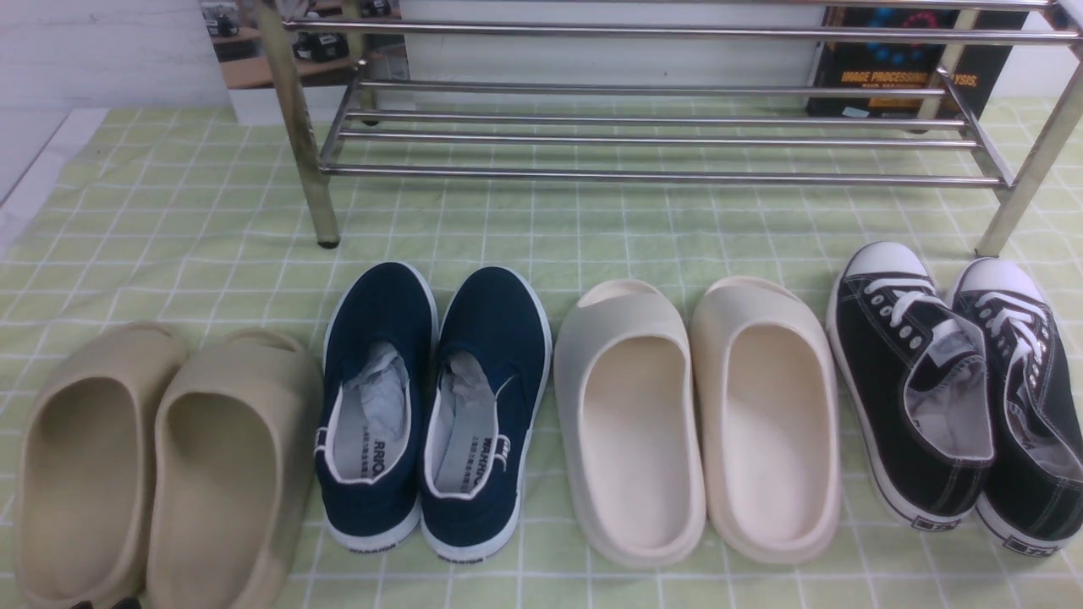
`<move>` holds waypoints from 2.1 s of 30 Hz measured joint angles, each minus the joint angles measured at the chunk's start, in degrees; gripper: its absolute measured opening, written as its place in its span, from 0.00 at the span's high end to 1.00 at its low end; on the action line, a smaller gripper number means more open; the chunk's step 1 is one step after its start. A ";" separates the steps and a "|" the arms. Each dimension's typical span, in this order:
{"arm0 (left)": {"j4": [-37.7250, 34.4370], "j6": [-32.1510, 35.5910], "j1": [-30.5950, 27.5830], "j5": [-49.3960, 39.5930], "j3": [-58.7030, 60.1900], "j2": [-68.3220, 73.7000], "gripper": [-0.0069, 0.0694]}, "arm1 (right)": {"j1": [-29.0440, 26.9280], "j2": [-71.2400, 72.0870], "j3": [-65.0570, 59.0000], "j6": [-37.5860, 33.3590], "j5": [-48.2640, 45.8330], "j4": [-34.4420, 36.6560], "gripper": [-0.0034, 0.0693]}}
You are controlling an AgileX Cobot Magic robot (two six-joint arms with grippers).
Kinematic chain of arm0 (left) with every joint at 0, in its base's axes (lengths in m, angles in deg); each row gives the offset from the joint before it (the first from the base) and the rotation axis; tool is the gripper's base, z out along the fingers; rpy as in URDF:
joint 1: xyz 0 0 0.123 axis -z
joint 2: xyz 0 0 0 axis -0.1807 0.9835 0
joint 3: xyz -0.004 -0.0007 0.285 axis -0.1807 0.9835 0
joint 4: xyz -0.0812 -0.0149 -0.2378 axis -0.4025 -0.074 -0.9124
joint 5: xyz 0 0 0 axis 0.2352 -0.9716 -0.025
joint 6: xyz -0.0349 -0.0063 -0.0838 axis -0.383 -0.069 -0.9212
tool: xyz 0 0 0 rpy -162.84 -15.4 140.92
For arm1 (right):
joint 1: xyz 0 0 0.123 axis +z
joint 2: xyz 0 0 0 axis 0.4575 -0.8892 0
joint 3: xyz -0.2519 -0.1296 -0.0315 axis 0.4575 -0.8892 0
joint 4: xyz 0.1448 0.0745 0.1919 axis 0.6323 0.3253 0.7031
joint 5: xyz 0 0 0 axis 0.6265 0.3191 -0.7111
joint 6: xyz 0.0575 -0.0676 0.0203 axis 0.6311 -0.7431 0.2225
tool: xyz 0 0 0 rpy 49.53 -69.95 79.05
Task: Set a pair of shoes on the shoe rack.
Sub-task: Use the right arm to grab the shoe closest to it
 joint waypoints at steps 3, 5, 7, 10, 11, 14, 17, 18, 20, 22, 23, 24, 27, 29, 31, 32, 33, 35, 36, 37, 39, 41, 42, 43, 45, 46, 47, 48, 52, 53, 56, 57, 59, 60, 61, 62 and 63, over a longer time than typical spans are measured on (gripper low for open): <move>0.00 0.00 0.00 0.00 0.00 0.00 0.60 | 0.00 0.00 0.00 0.00 10.12 0.00 0.82; 0.00 0.00 0.00 0.00 0.00 0.00 0.60 | 0.00 0.00 0.00 0.00 19.16 -0.13 0.82; 0.00 0.00 0.00 0.00 0.00 0.00 0.60 | 0.00 0.00 0.00 0.56 30.51 -0.32 0.81; 0.00 0.00 0.00 0.00 0.00 0.00 0.60 | 0.00 0.00 0.00 2.88 43.40 -0.59 0.81; 0.00 0.00 0.00 0.00 0.00 0.00 0.60 | 0.00 0.00 0.00 3.25 46.48 -0.59 0.81; 0.00 0.00 0.00 0.00 0.00 0.00 0.60 | 0.00 -0.28 1.92 3.85 47.46 -0.59 0.81; 0.00 0.00 0.00 0.00 0.00 0.00 0.60 | 0.00 -2.49 7.06 4.14 43.37 -0.65 0.82; 0.00 0.00 0.00 0.00 0.00 0.00 0.60 | 0.00 -5.73 14.13 4.26 36.78 -0.59 0.87; 0.00 0.00 0.00 0.00 0.00 0.00 0.60 | 0.00 -8.72 18.05 4.31 31.20 -0.59 0.90; 0.00 0.00 0.00 0.00 0.00 0.00 0.60 | 0.00 -15.73 27.07 4.33 19.65 -0.59 0.95; 0.00 0.00 0.00 0.00 0.00 0.00 0.60 | 0.00 -18.66 29.68 4.33 14.37 -0.59 0.96; 0.00 0.00 0.00 0.00 0.00 0.00 0.60 | 0.00 -22.50 32.57 4.33 9.44 -0.59 0.96; 0.00 0.00 0.00 0.00 0.00 0.00 0.60 | 0.00 -33.09 37.87 4.33 -0.93 -0.54 0.96; 0.00 0.00 0.00 0.00 0.00 0.00 0.60 | 0.16 -40.52 39.90 4.33 -7.88 -0.20 0.96; 0.00 0.00 0.00 0.00 0.00 0.00 0.60 | 1.55 -50.56 42.25 4.33 -17.44 1.49 0.95; 0.00 0.00 0.00 0.00 0.00 0.00 0.60 | 2.56 -54.12 43.19 4.19 -21.55 2.42 0.95; 0.00 0.00 0.00 0.00 0.00 0.00 0.60 | 3.55 -56.80 43.71 3.97 -22.81 2.72 0.94; 0.00 0.00 0.00 0.00 0.00 0.00 0.60 | 6.94 -63.52 45.94 3.29 -29.17 4.62 0.90; 0.00 0.00 0.00 0.00 0.00 0.00 0.60 | 7.94 -65.24 46.96 3.17 -30.91 4.87 0.87; 0.00 0.00 0.00 0.00 0.00 0.00 0.60 | 10.23 -69.01 48.68 3.03 -33.27 4.96 0.80; 0.00 0.00 0.00 0.00 0.00 0.00 0.60 | 11.69 -71.44 50.60 3.03 -35.21 4.88 0.73; 0.00 0.00 0.00 0.00 0.00 0.00 0.60 | 14.31 -76.53 54.46 3.03 -37.27 4.67 0.51; 0.00 0.00 0.00 0.00 0.00 0.00 0.60 | 14.87 -78.04 55.30 3.03 -37.27 4.52 0.44; 0.00 0.00 0.00 0.00 0.00 0.00 0.60 | 15.07 -79.16 56.10 3.03 -37.22 4.30 0.36; 0.00 0.00 0.00 0.00 0.00 0.00 0.60 | 15.26 -81.38 56.74 3.09 -36.97 4.17 0.23; 0.00 0.00 0.00 0.00 0.00 0.00 0.60 | 15.29 -83.00 56.80 3.33 -36.67 4.48 0.17; 0.00 0.00 0.00 0.00 0.00 0.00 0.60 | 15.29 -83.92 56.80 3.49 -36.39 5.12 0.14; 0.00 0.00 0.00 0.00 0.00 0.00 0.60 | 15.29 -84.15 56.80 3.55 -36.31 5.30 0.14; 0.00 0.00 0.00 0.00 0.00 0.00 0.60 | 15.33 -88.61 56.80 3.26 -32.72 9.20 0.17; 0.00 0.00 0.00 0.00 0.00 0.00 0.60 | 15.33 -89.67 56.85 3.21 -31.65 9.68 0.21; 0.00 0.00 0.00 0.00 0.00 0.00 0.60 | 15.33 -92.61 56.91 3.03 -28.98 9.74 0.41; 0.00 0.00 0.00 0.00 0.00 0.00 0.60 | 15.33 -93.50 56.91 3.03 -28.48 9.50 0.48; 0.00 0.00 0.00 0.00 0.00 0.00 0.60 | 15.33 -94.72 56.91 3.03 -27.78 8.65 0.68; 0.00 0.00 0.00 0.00 0.00 0.00 0.60 | 15.35 -94.89 57.07 3.03 -27.79 8.64 0.79; 0.00 0.00 0.00 0.00 0.00 0.00 0.60 | 15.54 -94.89 57.41 3.03 -28.08 8.64 0.88; 0.00 0.00 0.00 0.00 0.00 0.00 0.60 | 15.60 -94.89 57.93 3.03 -28.65 8.64 0.92; 0.00 0.00 0.00 0.00 0.00 0.00 0.60 | 15.60 -94.89 58.47 3.03 -29.59 8.64 0.94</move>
